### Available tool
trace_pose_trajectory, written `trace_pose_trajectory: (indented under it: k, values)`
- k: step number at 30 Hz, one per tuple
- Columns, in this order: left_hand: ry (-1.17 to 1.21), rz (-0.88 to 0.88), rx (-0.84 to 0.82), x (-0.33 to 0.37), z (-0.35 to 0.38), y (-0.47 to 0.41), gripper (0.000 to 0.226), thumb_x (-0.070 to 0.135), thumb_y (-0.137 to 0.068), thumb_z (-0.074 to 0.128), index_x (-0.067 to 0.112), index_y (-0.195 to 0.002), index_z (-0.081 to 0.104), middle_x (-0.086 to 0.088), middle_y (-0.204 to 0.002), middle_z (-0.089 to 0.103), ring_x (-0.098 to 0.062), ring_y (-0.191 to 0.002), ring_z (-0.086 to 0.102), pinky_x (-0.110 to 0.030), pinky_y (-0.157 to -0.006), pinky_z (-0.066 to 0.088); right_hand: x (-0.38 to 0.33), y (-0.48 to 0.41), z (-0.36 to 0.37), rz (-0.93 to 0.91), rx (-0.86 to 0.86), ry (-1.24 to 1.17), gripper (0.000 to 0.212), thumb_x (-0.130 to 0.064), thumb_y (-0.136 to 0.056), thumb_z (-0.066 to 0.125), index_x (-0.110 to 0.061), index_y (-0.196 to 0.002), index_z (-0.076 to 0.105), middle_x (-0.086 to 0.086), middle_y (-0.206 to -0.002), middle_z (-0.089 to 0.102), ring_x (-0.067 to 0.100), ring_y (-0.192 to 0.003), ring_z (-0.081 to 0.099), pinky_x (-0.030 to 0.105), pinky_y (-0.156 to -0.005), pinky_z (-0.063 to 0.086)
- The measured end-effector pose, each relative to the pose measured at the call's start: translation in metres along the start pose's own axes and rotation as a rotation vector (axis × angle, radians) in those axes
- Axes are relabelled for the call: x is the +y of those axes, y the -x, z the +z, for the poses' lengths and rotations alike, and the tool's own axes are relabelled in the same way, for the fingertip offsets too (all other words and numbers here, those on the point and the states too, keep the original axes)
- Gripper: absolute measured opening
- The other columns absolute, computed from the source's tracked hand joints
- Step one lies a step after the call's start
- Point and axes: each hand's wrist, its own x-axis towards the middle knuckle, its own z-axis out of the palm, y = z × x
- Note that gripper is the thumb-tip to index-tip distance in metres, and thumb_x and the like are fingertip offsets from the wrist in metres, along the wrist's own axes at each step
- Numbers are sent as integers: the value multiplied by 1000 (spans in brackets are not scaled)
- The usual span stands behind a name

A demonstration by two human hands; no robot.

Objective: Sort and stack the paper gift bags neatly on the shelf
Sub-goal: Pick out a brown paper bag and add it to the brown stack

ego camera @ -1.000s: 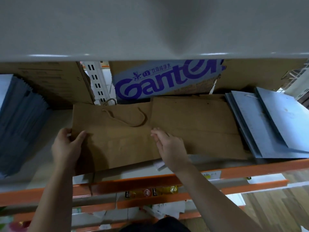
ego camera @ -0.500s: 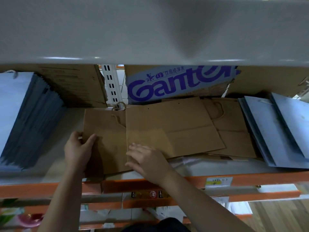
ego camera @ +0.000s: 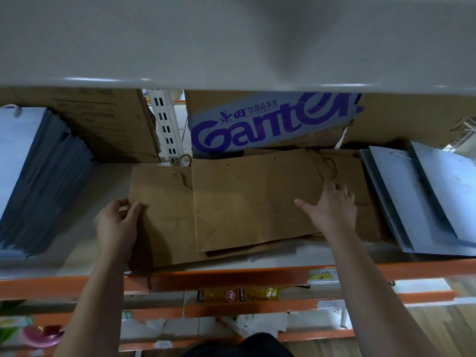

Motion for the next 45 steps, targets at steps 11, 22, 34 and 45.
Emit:
trace_pose_trajectory:
  k: [11, 22, 34, 45]
  values:
    - [1, -41, -94, 3, -22, 47, 38, 30, -88, 67, 24, -120, 47, -10, -113, 60, -24, -88, 59, -38, -67, 51, -3, 8, 0, -181, -41, -373, 69, -32, -85, 72, -5, -139, 38, 14, -131, 52, 27, -113, 54, 31, -83, 44]
    - [307, 42, 72, -31, -101, 90, 26, 20, -100, 48, 34, -121, 44, -2, -111, 59, -18, -89, 59, -36, -71, 50, -45, 63, 33, -309, -101, -856, 19, -26, -91, 65, -14, -101, 55, -11, -88, 62, 11, -83, 59, 16, -62, 40]
    - [461, 170, 99, -99, -244, 86, 34, 9, -97, 51, 41, -108, 53, -9, -119, 63, -23, -105, 61, -38, -87, 51, -143, 203, 62, -300, -162, -1126, 10, -21, -90, 67, -23, -91, 57, 1, -88, 70, 20, -84, 67, 44, -76, 55]
    - [519, 249, 48, -136, -371, 32, 33, 14, -96, 53, 44, -106, 57, -6, -115, 65, -20, -99, 63, -40, -83, 49, -247, 307, 78, -293, -71, -1118, 14, -24, -88, 69, -21, -89, 56, 0, -86, 72, 20, -83, 69, 52, -79, 56]
